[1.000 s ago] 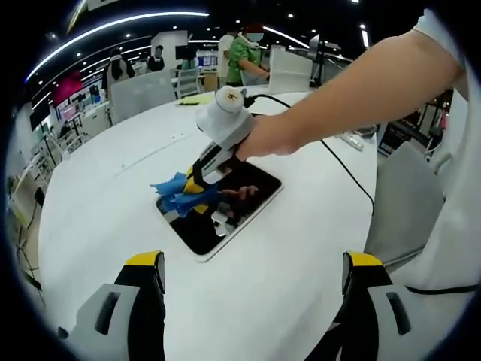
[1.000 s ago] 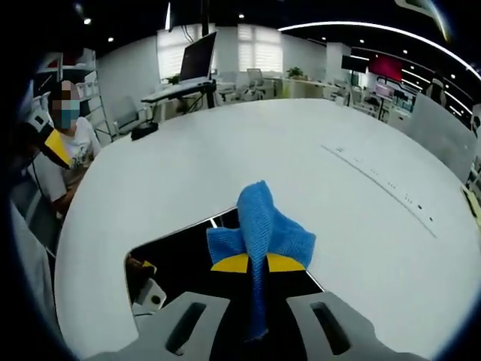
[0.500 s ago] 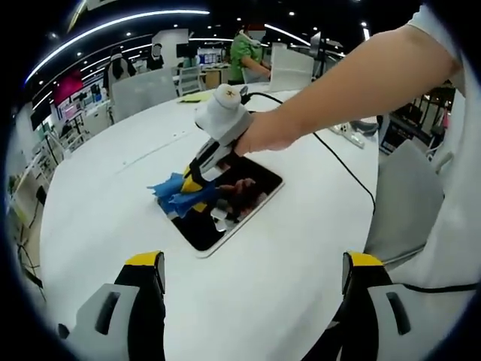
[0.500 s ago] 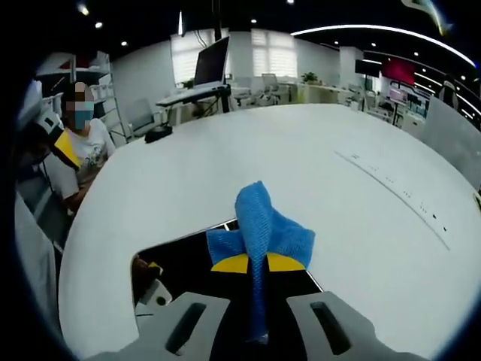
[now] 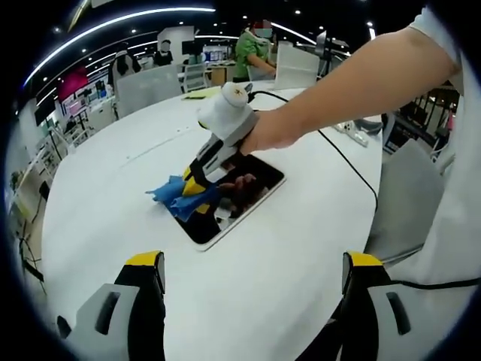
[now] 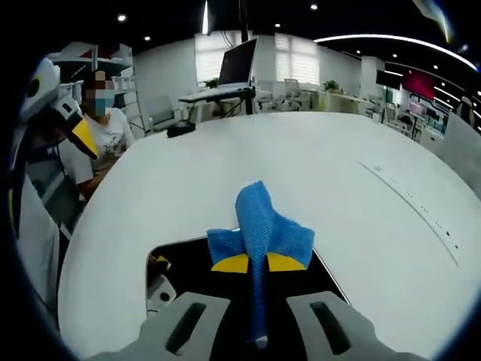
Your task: Wipe the mirror surface with the cleaning cloth until all visible marks leave the cleaned area.
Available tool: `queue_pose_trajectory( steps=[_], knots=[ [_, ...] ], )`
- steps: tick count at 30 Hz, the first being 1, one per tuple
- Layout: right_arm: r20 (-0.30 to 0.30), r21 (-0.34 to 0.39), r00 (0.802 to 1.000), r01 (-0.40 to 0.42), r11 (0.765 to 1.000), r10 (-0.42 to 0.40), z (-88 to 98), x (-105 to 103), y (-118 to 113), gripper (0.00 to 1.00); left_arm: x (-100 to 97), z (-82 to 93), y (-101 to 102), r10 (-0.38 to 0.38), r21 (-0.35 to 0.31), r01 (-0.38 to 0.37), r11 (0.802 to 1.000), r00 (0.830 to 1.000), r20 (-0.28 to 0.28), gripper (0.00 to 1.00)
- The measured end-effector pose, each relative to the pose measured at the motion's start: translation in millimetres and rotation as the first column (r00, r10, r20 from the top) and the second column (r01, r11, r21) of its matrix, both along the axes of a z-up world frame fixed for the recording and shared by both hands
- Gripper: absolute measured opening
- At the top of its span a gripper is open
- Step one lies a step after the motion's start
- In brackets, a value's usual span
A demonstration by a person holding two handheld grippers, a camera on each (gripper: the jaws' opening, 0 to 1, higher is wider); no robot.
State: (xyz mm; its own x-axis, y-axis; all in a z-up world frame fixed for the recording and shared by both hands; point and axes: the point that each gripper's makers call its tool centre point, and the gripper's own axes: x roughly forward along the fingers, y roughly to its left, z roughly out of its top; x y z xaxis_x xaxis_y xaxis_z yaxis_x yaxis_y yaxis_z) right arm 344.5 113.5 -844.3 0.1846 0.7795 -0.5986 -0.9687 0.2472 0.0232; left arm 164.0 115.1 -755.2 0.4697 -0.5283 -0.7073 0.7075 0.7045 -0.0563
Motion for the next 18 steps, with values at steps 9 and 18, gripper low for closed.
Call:
queue_pose_trajectory(
  steps=[9, 18],
  knots=[
    [-0.006, 0.002, 0.999, -0.041, 0.999, 0.041, 0.2, -20, 4, 0.01, -12.1, 3.8, -2, 0.024, -0.01, -0.024, 1.0, 1.0, -0.007, 0.99],
    [0.024, -0.005, 0.998, -0.053, 0.999, 0.053, 0.1, -40, 6, 0.01, -22.4, 7.3, -3, 0.02, -0.019, -0.02, 1.0, 1.0, -0.013, 0.99]
  ],
)
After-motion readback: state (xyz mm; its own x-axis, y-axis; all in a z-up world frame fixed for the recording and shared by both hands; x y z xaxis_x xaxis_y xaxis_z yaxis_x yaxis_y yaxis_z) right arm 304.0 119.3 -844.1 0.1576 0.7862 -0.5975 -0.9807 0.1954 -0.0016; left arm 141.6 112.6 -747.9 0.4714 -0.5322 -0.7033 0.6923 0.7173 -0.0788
